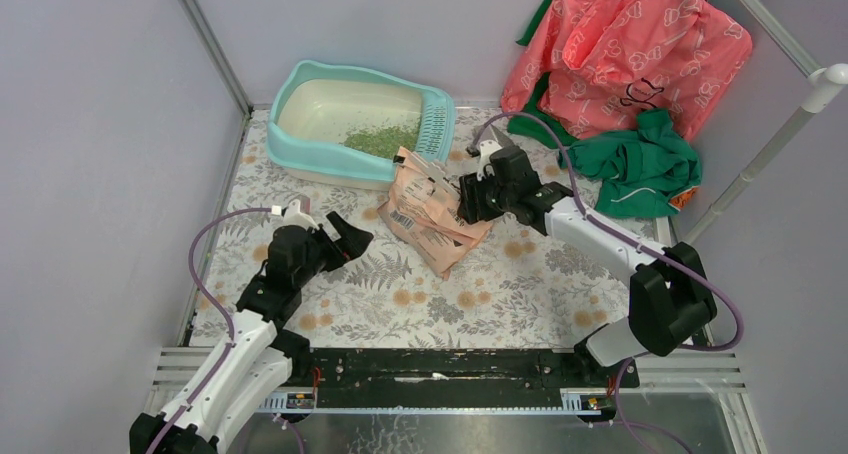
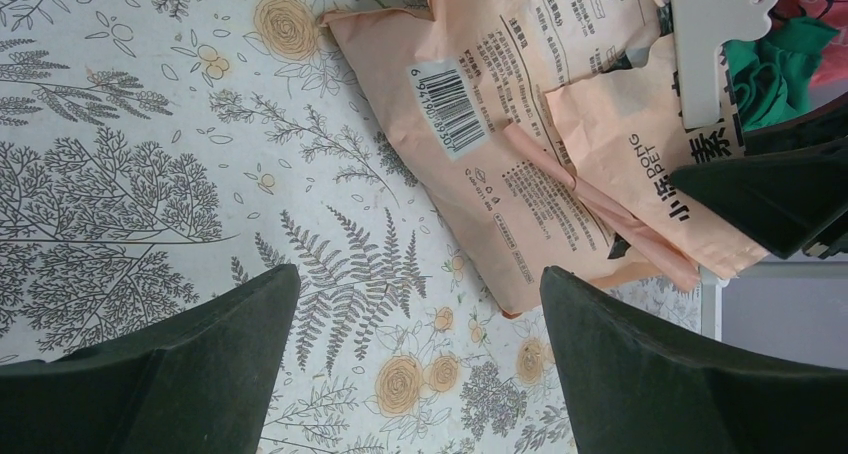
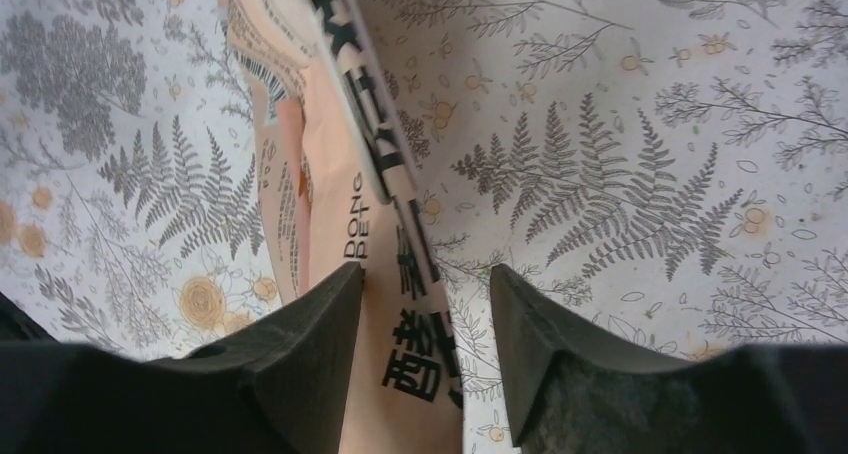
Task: Fill the litter box with clean litter
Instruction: Adjust the cat litter bag at the center of the board.
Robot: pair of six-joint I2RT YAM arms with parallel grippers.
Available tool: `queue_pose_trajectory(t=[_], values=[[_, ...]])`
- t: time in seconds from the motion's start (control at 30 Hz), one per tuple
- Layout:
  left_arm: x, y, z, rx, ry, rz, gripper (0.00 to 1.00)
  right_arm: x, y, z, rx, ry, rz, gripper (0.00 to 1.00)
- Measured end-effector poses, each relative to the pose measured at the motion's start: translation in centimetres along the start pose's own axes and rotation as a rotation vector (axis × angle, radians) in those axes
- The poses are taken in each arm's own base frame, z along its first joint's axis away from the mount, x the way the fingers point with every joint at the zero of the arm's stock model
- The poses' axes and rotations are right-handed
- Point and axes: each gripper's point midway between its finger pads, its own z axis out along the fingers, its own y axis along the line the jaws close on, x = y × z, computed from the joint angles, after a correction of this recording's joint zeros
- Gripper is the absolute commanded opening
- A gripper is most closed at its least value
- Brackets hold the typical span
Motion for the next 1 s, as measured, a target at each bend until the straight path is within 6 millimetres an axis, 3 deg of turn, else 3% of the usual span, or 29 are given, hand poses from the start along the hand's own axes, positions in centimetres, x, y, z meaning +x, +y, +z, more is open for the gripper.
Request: queue_pose_trajectory(t=[0.03,0.07,0.1,0.43,0.63,0.77,0.9,1.0], values=[[0.0,-0.1,0.0,0.002,0.0,0.0,0.99,0.3,0.3,0.1,-0.005,0.007,-0.004,0.37],[0.0,-0.1,0.0,0.004,0.0,0.0,0.99,0.7,0.5,0.1,-0.01,0.014,-0.006,0.15],[-0.1,-0.1,0.0,0.005,0.0,0.0,0.99,1.1,0.7,0.2,-0.017,0.024,-0.006,0.01],[-0.4,-0.5,-0.2,0.006,0.0,0.001,0.99,1.8,1.2,-0.4,-0.018,0.043,0.04,0.0],[-0.6,-0.9,-0.5,0.013,0.001,0.002,0.99,1.8,0.2,-6.0,0.088,0.001,0.085,0.0],[-0.4,-0.9,-0.5,0.016,0.011,0.001,0.99,2.1,-1.8,-9.9,0.213,-0.047,0.134,0.0],[-0.2,-0.9,-0.4,0.017,0.024,0.001,0.99,3.7,-5.0,-12.0,0.361,-0.065,0.2,0.0],[0.0,-0.9,-0.3,0.019,0.033,0.0,0.99,5.0,-6.5,-12.3,0.418,-0.054,0.232,0.0]])
